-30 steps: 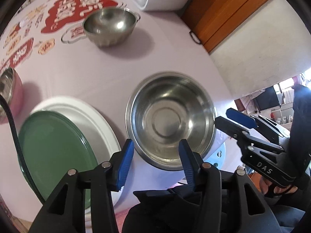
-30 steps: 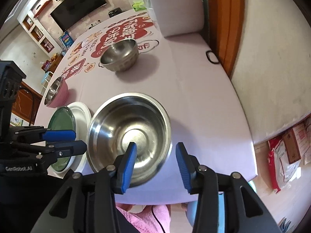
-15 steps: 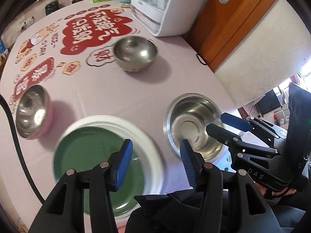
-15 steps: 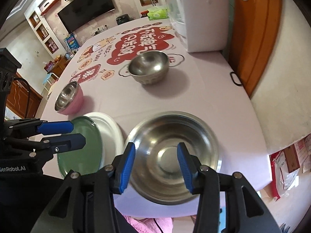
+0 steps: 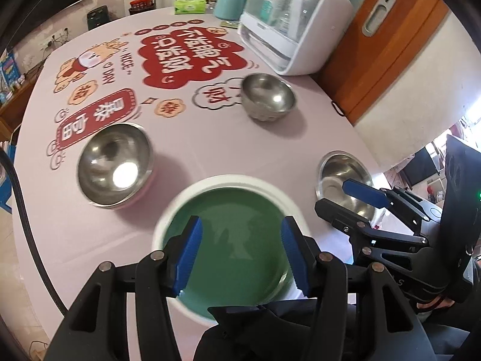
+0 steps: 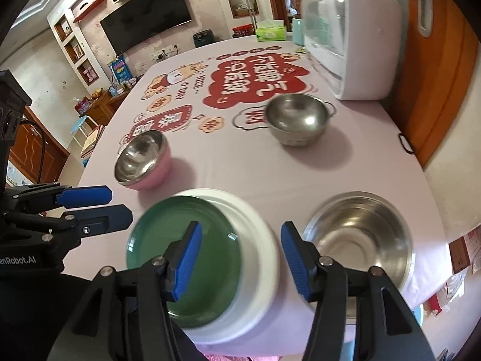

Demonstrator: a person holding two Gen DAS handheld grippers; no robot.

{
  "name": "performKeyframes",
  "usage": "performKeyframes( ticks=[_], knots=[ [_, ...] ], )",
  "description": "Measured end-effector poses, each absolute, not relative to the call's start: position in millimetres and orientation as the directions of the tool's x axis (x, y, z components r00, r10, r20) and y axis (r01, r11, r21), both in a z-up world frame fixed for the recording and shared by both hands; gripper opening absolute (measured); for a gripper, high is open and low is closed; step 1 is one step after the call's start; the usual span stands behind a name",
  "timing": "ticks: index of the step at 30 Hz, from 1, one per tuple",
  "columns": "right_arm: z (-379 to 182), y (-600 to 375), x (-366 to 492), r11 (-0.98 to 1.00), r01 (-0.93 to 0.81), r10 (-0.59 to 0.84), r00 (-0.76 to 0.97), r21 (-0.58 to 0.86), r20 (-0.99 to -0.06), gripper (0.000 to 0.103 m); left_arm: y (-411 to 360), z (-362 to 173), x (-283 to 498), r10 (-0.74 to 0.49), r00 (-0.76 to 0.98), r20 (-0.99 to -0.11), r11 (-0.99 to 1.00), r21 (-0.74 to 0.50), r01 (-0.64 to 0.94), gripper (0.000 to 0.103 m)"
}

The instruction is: Organize plates and bowls

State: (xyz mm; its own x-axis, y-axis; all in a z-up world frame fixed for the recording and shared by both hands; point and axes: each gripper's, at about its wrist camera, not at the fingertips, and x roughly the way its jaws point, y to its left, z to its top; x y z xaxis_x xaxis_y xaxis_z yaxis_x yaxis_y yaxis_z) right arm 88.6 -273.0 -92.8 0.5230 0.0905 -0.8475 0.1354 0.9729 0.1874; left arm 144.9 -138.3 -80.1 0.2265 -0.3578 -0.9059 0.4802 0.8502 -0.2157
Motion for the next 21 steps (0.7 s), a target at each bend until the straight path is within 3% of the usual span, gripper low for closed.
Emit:
performKeyframes(
  ticks=[21],
  knots=[
    [-91.0, -166.7, 163.9, 0.959, 0.169, 0.082, 0.601, 0.226, -0.795, 0.068, -0.9, -97.6, 204.4, -0.294, 0.265, -0.919, 0.900, -0.173, 0.399, 0.074]
  ],
)
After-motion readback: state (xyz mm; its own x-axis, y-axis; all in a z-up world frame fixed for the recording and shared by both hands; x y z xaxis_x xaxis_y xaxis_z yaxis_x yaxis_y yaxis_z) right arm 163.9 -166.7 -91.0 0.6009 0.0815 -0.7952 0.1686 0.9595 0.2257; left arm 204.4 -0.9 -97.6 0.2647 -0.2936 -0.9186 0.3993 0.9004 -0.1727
